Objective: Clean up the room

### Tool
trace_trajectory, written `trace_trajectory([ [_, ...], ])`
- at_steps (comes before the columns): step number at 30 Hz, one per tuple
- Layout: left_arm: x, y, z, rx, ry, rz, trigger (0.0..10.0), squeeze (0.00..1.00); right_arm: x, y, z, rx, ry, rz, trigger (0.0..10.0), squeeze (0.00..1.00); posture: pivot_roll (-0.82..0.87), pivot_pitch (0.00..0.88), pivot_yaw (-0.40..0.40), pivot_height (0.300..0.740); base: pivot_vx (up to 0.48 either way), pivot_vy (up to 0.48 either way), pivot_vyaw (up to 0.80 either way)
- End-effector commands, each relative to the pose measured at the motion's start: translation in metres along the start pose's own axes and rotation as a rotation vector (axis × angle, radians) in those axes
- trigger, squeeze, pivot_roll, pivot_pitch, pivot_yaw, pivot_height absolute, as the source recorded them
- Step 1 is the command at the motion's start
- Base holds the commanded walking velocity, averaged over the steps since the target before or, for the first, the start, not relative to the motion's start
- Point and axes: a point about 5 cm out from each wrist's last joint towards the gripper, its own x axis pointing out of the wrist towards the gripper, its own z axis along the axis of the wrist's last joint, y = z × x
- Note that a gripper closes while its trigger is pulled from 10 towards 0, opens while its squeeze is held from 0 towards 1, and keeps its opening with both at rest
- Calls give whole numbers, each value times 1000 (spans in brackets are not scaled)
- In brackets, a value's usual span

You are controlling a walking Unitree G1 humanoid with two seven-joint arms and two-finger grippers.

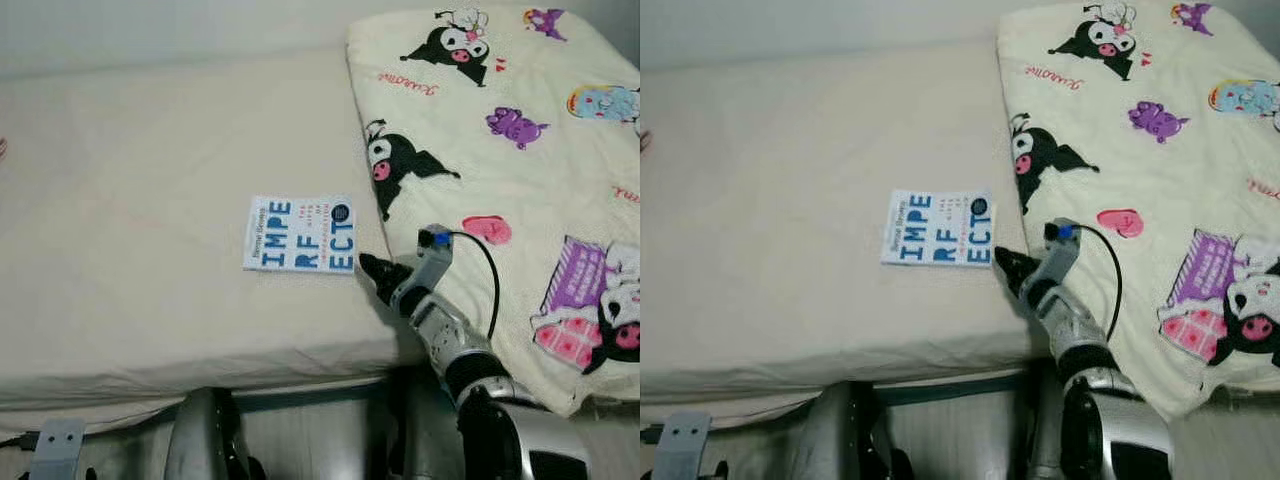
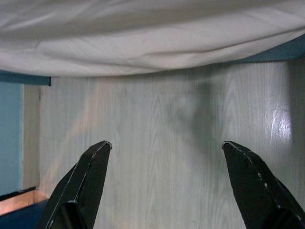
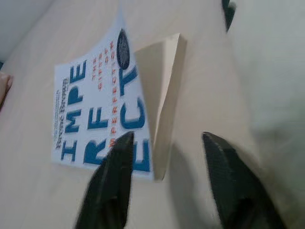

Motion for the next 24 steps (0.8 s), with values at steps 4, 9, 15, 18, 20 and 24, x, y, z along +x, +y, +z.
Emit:
trace_trajectory([
  [4,-8,6,-13,15,-6,-9,10000,0,3,-1,16,-13,-33,-11,10000,1000,109,421,36,489,0,0,0],
  [9,-14,10,-19,20,-31,-19,10000,0,8,5,30,-29,-70,16,10000,1000,128,463,38,479,0,0,0],
  [15,-18,15,-20,27,-52,-23,10000,0,16,19,22,-74,5,41,10000,1000,139,487,36,479,0,0,0],
  [18,-20,15,-20,31,-62,-27,10000,0,17,23,18,-75,26,56,10000,1000,147,504,35,479,0,0,0],
  [20,-21,15,-21,38,-67,-30,10000,0,19,28,15,-52,32,88,10000,1000,150,509,35,479,0,0,0],
  [24,-27,16,-25,52,-76,-38,10000,0,23,43,12,7,43,175,10000,78,158,528,35,479,0,0,0],
])
